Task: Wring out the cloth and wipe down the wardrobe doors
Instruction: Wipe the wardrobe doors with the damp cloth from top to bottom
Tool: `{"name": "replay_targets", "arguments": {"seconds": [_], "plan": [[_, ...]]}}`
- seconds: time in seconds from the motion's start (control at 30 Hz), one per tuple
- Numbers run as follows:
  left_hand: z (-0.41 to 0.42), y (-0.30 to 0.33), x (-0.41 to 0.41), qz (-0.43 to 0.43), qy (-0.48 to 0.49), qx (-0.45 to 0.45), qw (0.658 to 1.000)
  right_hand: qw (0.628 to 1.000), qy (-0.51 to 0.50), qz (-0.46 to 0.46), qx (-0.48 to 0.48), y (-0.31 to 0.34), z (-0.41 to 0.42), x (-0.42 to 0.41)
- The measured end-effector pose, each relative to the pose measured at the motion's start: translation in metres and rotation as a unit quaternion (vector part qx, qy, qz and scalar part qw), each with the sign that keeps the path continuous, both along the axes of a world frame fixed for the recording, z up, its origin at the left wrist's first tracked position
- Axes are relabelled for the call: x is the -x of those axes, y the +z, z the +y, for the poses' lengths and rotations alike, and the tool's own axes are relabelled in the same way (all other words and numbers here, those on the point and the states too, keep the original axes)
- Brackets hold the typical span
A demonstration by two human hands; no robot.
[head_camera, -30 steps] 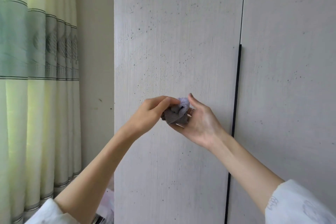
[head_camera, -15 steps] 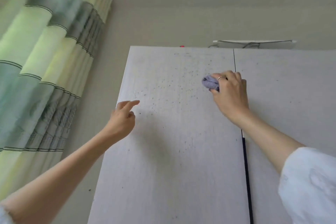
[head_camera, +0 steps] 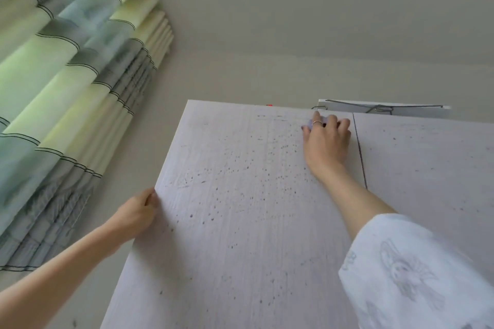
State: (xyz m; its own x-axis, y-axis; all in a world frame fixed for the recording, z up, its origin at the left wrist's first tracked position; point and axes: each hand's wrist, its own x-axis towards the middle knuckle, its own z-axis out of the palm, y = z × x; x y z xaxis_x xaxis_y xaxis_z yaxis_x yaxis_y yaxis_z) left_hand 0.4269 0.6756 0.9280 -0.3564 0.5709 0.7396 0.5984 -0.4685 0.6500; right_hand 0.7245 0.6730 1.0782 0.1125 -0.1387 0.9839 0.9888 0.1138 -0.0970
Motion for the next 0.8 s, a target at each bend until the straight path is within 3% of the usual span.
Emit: {"name": "replay_targets", "arguments": {"seconds": [0.1,0.2,0.27,0.33,0.4,0.53,0.67,0.8], "plan": [[0.006,-0.001,0.001,-0.024,0.02,-0.026,0.999,0.981,0.059,-0.167,-0.074,-0.004,0.012,0.038],[0.01,-0.002,0.003,-0.053,0.014,-0.05,0.997,0.963,0.054,-0.254,-0.072,0.003,0.017,0.033],[0.011,-0.002,0.005,-0.059,0.009,-0.054,0.997,0.974,0.052,-0.212,-0.057,0.012,0.017,0.005],[0.013,-0.001,0.006,-0.063,0.006,-0.059,0.996,0.985,0.125,-0.089,-0.083,0.021,0.013,-0.03],[0.014,0.0,0.005,-0.069,0.002,-0.068,0.995,0.99,0.121,-0.001,-0.067,0.025,0.011,-0.048],[0.014,0.0,0.001,-0.072,0.016,-0.07,0.995,0.994,0.096,0.031,-0.052,0.034,0.016,-0.026],[0.012,-0.002,0.001,-0.076,0.009,-0.07,0.995,0.987,0.107,-0.12,0.025,0.031,0.017,0.038],[0.009,-0.004,0.001,-0.091,-0.008,-0.07,0.993,0.94,0.118,-0.313,0.074,0.012,0.013,0.085]]}}
